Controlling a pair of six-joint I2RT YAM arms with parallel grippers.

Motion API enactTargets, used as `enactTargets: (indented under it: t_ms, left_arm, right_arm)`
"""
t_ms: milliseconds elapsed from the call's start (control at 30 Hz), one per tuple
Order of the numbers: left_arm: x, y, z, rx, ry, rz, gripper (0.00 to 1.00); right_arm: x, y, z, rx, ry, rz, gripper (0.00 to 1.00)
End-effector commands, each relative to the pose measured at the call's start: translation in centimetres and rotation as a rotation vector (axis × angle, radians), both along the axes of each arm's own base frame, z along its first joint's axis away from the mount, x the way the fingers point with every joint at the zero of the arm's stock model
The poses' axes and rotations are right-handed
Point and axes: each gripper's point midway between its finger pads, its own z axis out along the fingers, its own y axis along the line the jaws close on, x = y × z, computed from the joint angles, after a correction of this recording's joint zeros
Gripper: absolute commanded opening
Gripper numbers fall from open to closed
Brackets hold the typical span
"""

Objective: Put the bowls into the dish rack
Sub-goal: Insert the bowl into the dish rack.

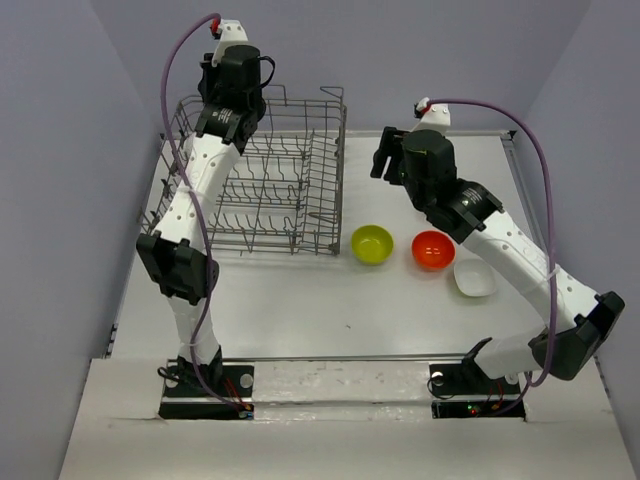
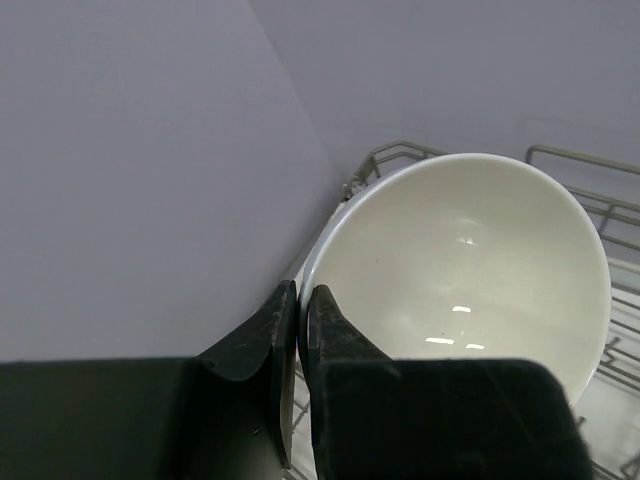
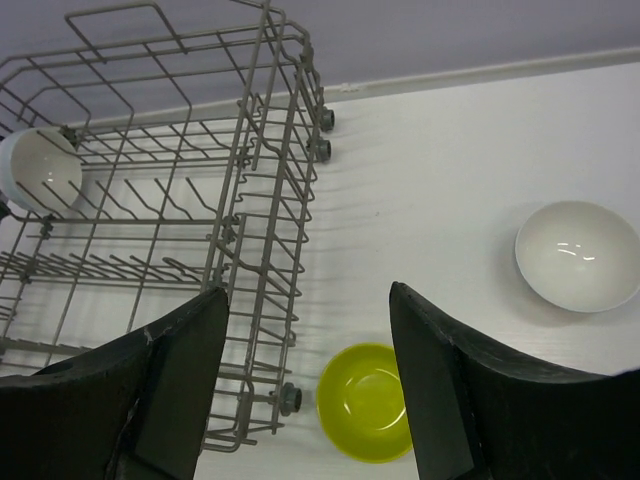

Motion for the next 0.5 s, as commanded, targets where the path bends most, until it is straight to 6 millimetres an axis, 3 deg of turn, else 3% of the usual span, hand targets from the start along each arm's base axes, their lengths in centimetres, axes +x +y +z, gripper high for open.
enactTargets:
  t_ms: [0,167,300,467]
  left_arm:
    - [0.2,3.6,4.2,0.077,-0.124,0.15,0.0]
    - [1.2,5.9,4.3,0.165,-0.111,0.231,0.0]
    - [2.2,6.6,3.7,0.226,-0.087,0.261,0.0]
    - [3.2,7.0,0.8,0.352,0.002,0.297,0.0]
  right_arm:
    - [0.8,0.9,0.1,0.003,-0.025,-0.004,0.71]
    - [1.7,1.7,-1.7,-0.027,0.004,0.003,0.71]
    - [2.3,2.2,-2.9,-0.047,0.022,0.006,0.71]
    - [2.8,2.7,-3.8,-0.051,0.032,0.011,0.71]
